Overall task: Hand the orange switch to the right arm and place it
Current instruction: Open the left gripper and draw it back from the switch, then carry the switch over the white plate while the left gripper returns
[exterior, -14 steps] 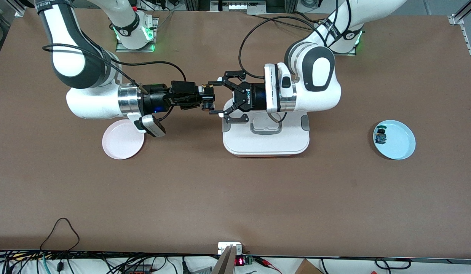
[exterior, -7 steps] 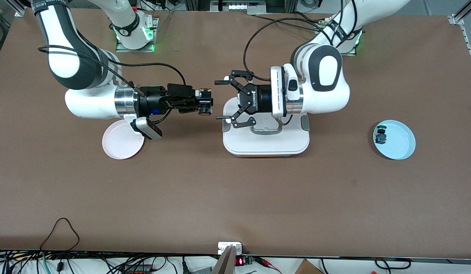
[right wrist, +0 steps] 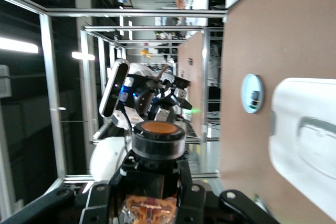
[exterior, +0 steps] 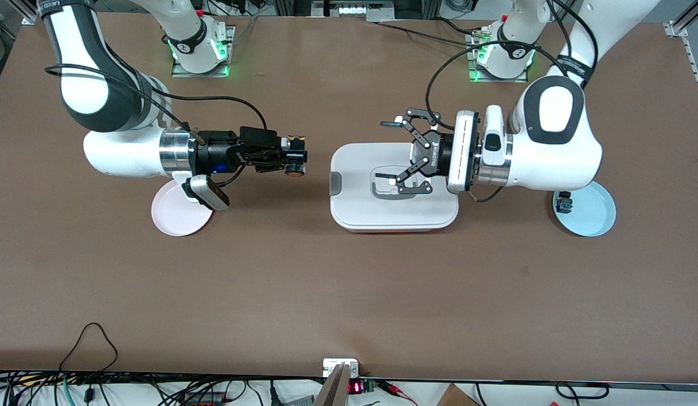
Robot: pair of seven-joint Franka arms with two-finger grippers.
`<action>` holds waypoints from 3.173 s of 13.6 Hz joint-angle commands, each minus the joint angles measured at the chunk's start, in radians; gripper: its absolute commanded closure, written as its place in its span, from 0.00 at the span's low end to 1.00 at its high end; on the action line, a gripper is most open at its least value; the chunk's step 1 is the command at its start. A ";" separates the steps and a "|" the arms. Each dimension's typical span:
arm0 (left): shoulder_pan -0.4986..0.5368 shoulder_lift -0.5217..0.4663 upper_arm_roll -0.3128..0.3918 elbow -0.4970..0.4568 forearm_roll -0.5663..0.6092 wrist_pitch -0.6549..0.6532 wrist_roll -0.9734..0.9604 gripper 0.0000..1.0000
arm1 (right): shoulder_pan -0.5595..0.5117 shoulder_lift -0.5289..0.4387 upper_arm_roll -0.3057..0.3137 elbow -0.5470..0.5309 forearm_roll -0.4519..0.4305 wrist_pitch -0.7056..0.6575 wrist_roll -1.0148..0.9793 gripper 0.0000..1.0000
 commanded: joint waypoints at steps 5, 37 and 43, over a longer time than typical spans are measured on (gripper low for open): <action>0.060 -0.021 -0.001 0.065 0.521 -0.254 -0.478 0.00 | -0.078 -0.061 0.008 0.001 -0.463 -0.011 -0.041 1.00; -0.336 -0.433 0.740 0.010 1.142 -0.331 -1.407 0.00 | -0.273 0.111 0.002 -0.391 -1.625 0.742 -1.107 1.00; -0.333 -0.432 0.736 0.011 1.137 -0.330 -1.408 0.00 | -0.275 0.139 0.002 -0.437 -1.625 0.820 -1.115 0.99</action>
